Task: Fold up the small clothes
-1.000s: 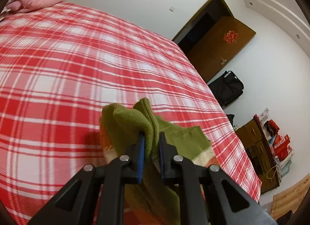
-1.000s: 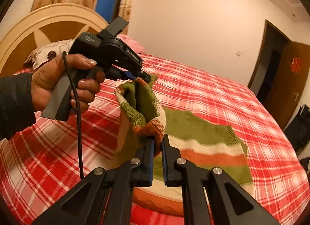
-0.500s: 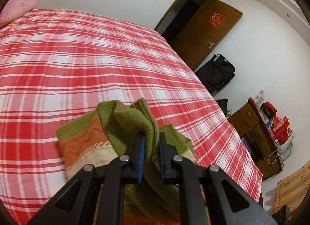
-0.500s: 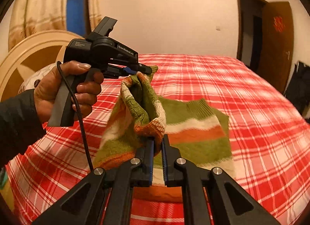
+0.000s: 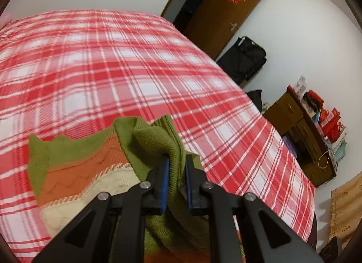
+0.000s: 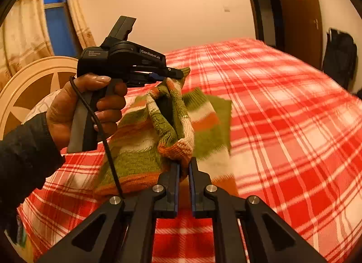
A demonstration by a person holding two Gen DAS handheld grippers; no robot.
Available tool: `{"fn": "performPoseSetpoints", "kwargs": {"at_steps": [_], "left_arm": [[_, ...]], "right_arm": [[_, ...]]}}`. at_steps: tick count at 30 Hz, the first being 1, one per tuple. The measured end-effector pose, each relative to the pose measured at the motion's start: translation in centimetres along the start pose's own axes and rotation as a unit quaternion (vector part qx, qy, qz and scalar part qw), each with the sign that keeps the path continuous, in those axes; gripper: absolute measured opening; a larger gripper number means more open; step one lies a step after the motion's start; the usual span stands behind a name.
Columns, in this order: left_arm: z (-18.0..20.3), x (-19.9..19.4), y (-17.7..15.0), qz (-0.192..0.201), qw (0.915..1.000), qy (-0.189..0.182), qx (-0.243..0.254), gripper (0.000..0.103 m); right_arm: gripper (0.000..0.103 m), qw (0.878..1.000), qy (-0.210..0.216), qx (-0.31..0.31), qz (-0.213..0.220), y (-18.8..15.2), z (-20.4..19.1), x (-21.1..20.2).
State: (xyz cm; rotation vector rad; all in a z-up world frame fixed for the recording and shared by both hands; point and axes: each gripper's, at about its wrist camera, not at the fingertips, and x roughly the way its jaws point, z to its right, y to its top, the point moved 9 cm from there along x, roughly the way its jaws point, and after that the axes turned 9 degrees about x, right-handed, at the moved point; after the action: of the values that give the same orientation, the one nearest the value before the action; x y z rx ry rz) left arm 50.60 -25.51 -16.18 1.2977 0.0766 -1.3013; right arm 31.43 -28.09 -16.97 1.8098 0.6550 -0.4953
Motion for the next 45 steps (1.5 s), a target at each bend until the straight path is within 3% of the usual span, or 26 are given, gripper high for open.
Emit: {"fn": "performPoseSetpoints", "kwargs": {"at_steps": [7,20,22,23,24,26,28,31,32,33,35,37,40,42,45], "left_arm": [[1.7,2.9,-0.7,-0.021,0.9996,0.007,0.016,0.013],[4.4,3.6,-0.7,-0.008,0.9967,0.033,0.074,0.007],[4.6,2.2,-0.7,0.008,0.9947,0.05,0.089,0.016],[4.6,1.4,-0.8,0.013,0.9937,0.057,0.095,0.027],[4.6,0.3,-1.0,0.02,0.9925,0.066,0.101,0.046],[3.8,-2.0,-1.6,0.04,0.9901,0.086,0.104,0.073],[2.9,-4.8,-2.9,0.062,0.9858,0.104,0.116,0.075],[1.1,-7.1,-5.5,0.066,0.9817,0.132,0.121,0.089],[0.4,-7.4,-6.2,0.064,0.9804,0.144,0.118,0.092],[-0.3,-7.8,-7.3,0.06,0.98,0.152,0.114,0.092],[-0.9,-7.9,-9.0,0.045,0.9794,0.161,0.114,0.092],[-1.5,-7.8,-10.6,0.036,0.9782,0.17,0.114,0.092],[-2.0,-7.6,-12.1,0.03,0.9774,0.177,0.112,0.092],[-2.2,-7.5,-12.8,0.029,0.9784,0.176,0.105,0.092],[-3.0,-7.1,-13.1,0.029,0.9821,0.166,0.084,0.092]], "right_arm": [[0.007,0.999,0.001,0.035,-0.023,-0.9,2.6,0.3],[0.007,0.994,-0.006,0.084,-0.068,-2.9,5.1,1.8],[0.007,0.994,-0.015,0.087,-0.071,-3.1,5.7,1.8],[0.007,0.993,-0.016,0.089,-0.072,-3.2,6.0,1.8],[0.007,0.993,-0.014,0.095,-0.072,-3.2,6.4,1.7],[0.008,0.992,-0.023,0.105,-0.065,-3.0,7.1,1.2],[0.008,0.993,-0.039,0.104,-0.043,-2.0,7.7,0.0],[0.008,0.995,-0.031,0.094,-0.012,0.3,7.0,-1.1],[0.016,0.996,-0.019,0.087,-0.008,1.3,6.1,-0.9],[0.041,0.997,-0.008,0.08,-0.01,2.2,5.3,-0.5],[0.072,0.997,0.016,0.076,-0.013,3.8,3.9,0.6],[0.072,0.997,0.037,0.061,-0.024,5.5,2.0,2.8],[0.067,0.996,0.018,0.061,-0.063,7.1,1.4,7.1],[0.025,0.992,0.009,0.082,-0.097,7.5,2.1,10.0],[0.014,0.987,0.017,0.106,-0.12,7.1,2.9,11.6]]}}
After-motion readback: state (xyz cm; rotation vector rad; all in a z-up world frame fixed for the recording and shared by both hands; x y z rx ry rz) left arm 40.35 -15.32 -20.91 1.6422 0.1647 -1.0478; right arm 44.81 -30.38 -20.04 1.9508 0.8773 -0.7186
